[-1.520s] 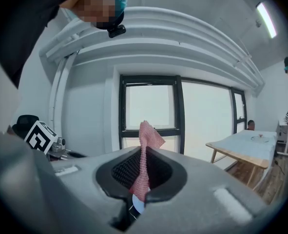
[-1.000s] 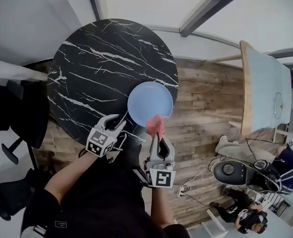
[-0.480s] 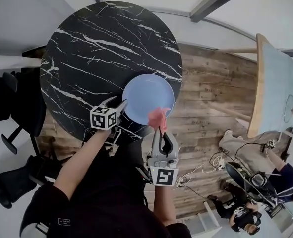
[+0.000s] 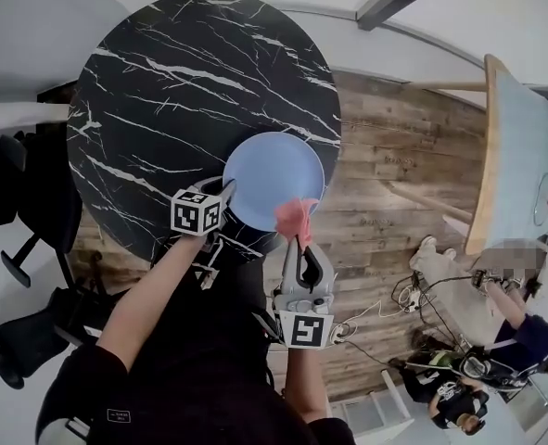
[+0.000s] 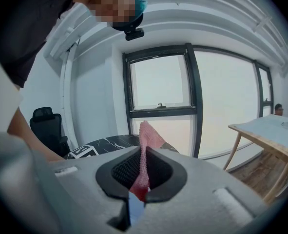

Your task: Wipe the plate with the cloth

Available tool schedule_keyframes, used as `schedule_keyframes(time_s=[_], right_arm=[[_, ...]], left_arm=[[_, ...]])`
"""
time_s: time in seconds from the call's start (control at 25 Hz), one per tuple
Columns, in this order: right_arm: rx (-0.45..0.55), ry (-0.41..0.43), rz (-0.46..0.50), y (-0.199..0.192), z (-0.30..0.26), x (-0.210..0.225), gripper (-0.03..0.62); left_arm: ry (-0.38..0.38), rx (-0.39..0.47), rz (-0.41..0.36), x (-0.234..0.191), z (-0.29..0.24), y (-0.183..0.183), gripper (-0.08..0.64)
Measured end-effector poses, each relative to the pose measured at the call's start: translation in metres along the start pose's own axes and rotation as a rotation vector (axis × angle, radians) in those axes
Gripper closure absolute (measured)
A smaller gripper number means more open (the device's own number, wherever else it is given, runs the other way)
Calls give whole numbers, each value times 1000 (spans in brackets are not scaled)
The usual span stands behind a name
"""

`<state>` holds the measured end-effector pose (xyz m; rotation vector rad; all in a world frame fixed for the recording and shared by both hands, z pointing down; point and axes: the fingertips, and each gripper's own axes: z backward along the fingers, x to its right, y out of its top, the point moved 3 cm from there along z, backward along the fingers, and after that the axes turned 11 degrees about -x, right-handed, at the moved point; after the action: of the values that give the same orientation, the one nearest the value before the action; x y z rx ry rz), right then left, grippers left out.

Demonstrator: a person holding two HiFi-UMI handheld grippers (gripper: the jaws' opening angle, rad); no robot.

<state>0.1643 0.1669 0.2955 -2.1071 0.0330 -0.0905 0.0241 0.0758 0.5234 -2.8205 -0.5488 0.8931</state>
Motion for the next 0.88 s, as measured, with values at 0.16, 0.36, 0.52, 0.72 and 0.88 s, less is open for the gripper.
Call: schedule_keyframes(time_s=[0.16, 0.36, 0.52, 0.72, 0.88], right_arm=[[-15, 17, 5, -9, -9, -7, 578], [-41, 50, 20, -23, -17, -24, 578], [-72, 90, 33, -32, -27, -43, 578], [-150, 176, 137, -47, -48, -72, 578], [-346, 308, 228, -83, -68, -101, 578]], left_arm=[[-18, 7, -3, -2, 1, 0, 494], [-3, -17, 10, -15, 13, -13, 518], [0, -19, 24, -30, 27, -28, 518], [1, -35, -6, -44, 42, -41, 522], [-18, -40, -44, -51, 51, -45, 529]])
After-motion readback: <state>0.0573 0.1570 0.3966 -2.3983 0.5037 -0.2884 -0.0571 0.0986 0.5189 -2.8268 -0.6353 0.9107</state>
